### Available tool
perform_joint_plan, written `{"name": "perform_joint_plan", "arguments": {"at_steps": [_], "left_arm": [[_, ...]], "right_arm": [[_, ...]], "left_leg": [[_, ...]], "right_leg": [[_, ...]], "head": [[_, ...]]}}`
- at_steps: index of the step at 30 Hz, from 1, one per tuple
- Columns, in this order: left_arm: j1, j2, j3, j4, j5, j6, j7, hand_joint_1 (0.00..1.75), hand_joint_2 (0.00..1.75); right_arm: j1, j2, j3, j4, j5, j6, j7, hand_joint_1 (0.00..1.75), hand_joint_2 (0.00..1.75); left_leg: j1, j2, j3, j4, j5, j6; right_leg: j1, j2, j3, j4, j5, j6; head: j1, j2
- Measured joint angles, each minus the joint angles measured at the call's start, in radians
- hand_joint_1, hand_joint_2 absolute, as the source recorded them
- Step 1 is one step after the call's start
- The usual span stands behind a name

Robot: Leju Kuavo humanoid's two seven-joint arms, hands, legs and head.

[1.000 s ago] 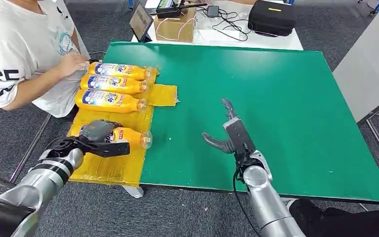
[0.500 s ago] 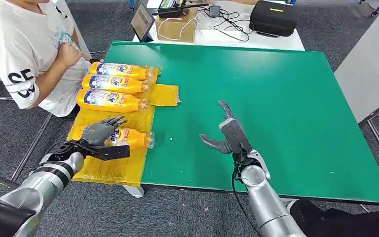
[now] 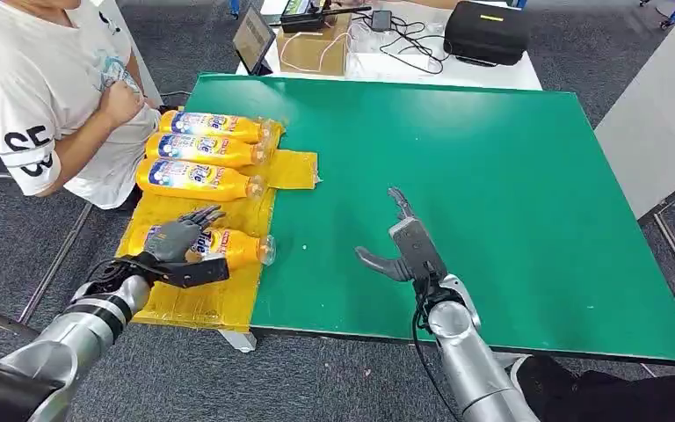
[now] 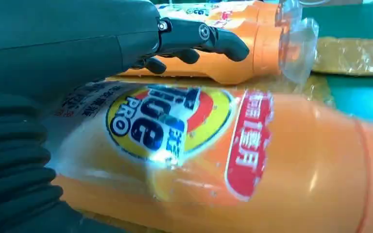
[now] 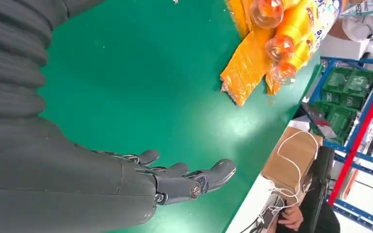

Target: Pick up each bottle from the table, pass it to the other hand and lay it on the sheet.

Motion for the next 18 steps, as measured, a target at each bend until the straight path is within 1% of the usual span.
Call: {"name": "perform_joint_plan", "arguments": {"at_steps": [4,6,9,10,11,12,18], "left_arm": [[0.032,-0.004,0.063,-0.048,0.145,-0.076,-0.102,0.00,0.00],[0.052,-0.006,0.109,-0.088,0.234,-0.146,-0.144,0.00,0.00],[0.094,-0.017,0.191,-0.168,0.392,-0.271,-0.162,0.00,0.00],[0.105,-0.023,0.217,-0.192,0.430,-0.289,-0.164,0.00,0.00],[0.114,-0.030,0.243,-0.215,0.455,-0.300,-0.164,0.00,0.00],[0.119,-0.035,0.262,-0.231,0.461,-0.305,-0.164,0.00,1.75],[0.157,-0.078,0.361,-0.330,0.586,-0.365,-0.165,0.00,1.75]], "right_arm": [[0.000,-0.001,0.000,0.000,0.000,0.011,0.000,0.00,1.75],[-0.001,-0.001,0.000,0.000,0.000,0.013,-0.004,0.00,1.75],[-0.001,-0.001,0.000,0.000,0.000,0.010,-0.017,0.00,1.75],[-0.001,-0.001,0.000,0.000,0.003,0.008,-0.019,0.00,0.00],[-0.001,-0.001,0.000,0.000,0.004,0.006,-0.019,0.00,0.00],[-0.001,0.000,0.000,0.000,0.005,0.006,-0.019,0.00,0.00],[0.007,0.002,-0.001,-0.018,0.028,-0.020,-0.021,0.00,0.00]], "left_leg": [[0.000,0.000,0.000,0.000,0.000,0.000],[0.000,0.000,0.000,0.000,0.000,0.000],[0.000,0.001,0.000,0.000,0.000,0.000],[0.000,0.001,-0.001,0.000,0.000,0.000],[0.000,0.001,-0.001,0.000,0.000,0.000],[0.000,0.001,-0.001,0.000,0.000,0.000],[0.000,0.000,-0.002,0.000,0.000,0.000]], "right_leg": [[0.000,0.000,0.000,0.000,0.000,0.000],[0.000,0.000,0.000,0.000,0.000,0.000],[0.000,0.000,-0.001,0.000,0.000,0.000],[0.000,0.000,-0.001,0.000,0.000,0.000],[0.000,0.000,-0.001,0.000,0.000,0.000],[0.000,0.000,-0.001,0.000,0.000,0.000],[0.000,0.000,-0.002,0.000,0.000,0.000]], "head": [[0.000,0.000],[0.000,0.000],[0.000,0.000],[0.000,0.000],[0.000,0.000],[0.000,0.000],[0.000,0.000]]}}
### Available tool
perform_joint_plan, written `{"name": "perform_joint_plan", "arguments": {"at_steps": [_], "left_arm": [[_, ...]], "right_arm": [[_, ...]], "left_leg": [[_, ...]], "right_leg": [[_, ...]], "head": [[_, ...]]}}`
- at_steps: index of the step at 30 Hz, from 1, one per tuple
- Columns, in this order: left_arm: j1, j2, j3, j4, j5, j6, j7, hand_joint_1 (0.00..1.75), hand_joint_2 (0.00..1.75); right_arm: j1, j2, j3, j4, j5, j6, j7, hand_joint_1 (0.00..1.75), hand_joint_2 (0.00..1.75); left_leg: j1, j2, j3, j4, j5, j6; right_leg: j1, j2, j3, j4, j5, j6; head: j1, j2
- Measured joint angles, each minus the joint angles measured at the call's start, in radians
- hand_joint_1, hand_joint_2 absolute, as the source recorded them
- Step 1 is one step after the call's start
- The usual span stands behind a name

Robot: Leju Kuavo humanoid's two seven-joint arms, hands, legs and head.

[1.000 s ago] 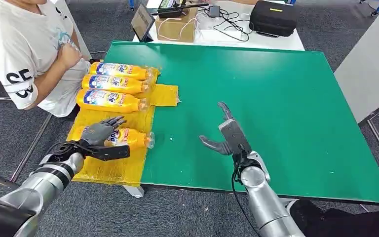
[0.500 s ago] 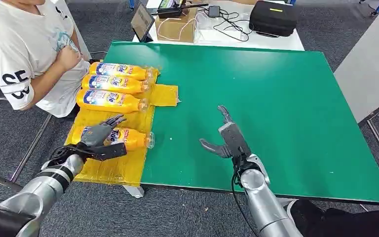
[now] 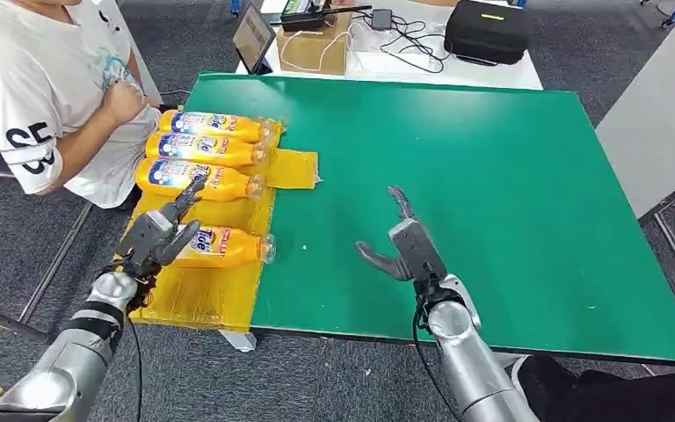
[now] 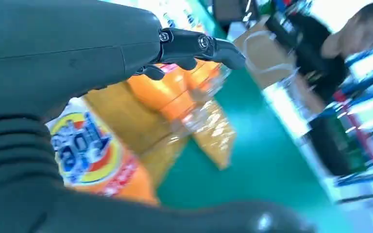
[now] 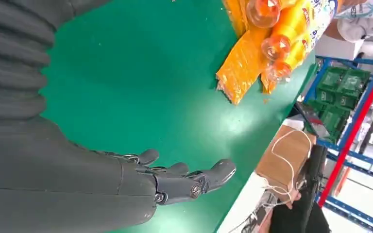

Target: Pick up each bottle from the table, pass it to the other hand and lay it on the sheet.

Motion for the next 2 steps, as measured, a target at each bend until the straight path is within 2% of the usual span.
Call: {"name": "perform_joint_plan", "arguments": {"at_steps": [1,2], "left_arm": [[0.005,-0.011,0.016,-0.018,0.016,-0.006,0.002,0.00,1.75],[0.010,-0.021,0.030,-0.033,0.031,-0.007,0.008,0.00,1.75]], "right_arm": [[0.003,0.000,0.000,-0.008,0.008,-0.006,0.000,0.00,0.00],[0.006,0.000,0.000,-0.015,0.010,-0.008,0.000,0.00,1.75]], "left_leg": [[0.000,0.000,0.000,0.000,0.000,0.000],[0.000,0.000,0.000,0.000,0.000,0.000]], "right_leg": [[0.000,0.000,0.000,0.000,0.000,0.000],[0.000,0.000,0.000,0.000,0.000,0.000]], "head": [[0.000,0.000],[0.000,0.000]]}}
